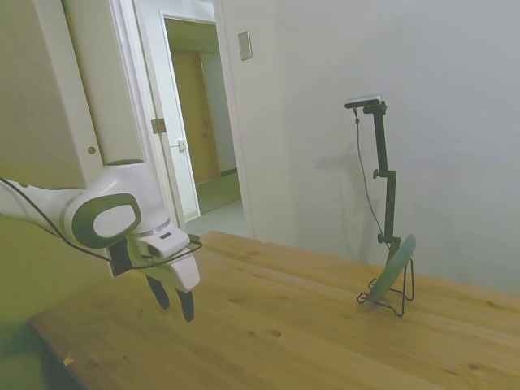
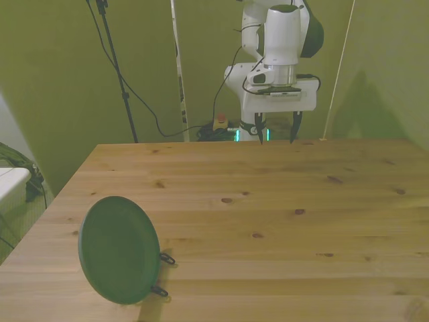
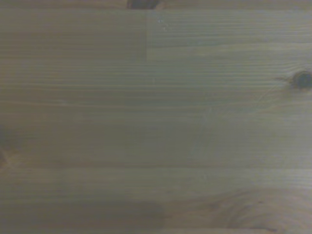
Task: Unload the plate
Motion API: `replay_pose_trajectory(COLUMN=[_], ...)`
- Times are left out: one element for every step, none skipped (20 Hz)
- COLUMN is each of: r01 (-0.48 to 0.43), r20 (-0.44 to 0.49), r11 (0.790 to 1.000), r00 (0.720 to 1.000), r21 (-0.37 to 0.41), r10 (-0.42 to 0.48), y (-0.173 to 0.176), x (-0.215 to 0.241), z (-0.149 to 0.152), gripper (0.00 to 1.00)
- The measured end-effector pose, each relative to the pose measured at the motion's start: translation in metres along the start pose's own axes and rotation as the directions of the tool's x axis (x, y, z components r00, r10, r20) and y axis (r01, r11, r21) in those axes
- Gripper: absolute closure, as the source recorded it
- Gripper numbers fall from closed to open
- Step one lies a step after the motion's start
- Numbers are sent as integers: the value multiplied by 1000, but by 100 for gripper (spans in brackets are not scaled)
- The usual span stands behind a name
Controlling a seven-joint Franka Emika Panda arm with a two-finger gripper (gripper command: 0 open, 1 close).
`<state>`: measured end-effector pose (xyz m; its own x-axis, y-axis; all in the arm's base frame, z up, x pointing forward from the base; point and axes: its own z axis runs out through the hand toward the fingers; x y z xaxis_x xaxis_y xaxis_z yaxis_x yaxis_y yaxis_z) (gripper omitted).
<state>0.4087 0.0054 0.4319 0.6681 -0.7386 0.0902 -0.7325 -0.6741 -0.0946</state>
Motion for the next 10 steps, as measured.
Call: replay_pose_trajectory(r01=[0, 5, 0, -6, -11, -22, -35, -47, -63, -79], r20=[2, 15, 18, 16, 13, 7, 1, -13, -35, -60], r11=[1000, 1000, 1000, 1000, 1000, 1000, 999, 999, 998, 997], r00=[1000, 1000, 1000, 1000, 1000, 1000, 999, 999, 997, 995], r21=[1, 11, 11, 9, 5, 5, 6, 6, 7, 8], r10=[0, -5, 0, 6, 11, 22, 35, 47, 63, 79], y=[0, 1, 2, 2, 2, 2, 2, 3, 4, 6], x=[0, 2, 3, 6, 12, 22, 33, 47, 64, 81], z=[0, 1, 1, 0, -2, -6, -11, -17, -26, -35], gripper=[0, 0, 0, 0, 0, 0, 0, 0, 0, 0])
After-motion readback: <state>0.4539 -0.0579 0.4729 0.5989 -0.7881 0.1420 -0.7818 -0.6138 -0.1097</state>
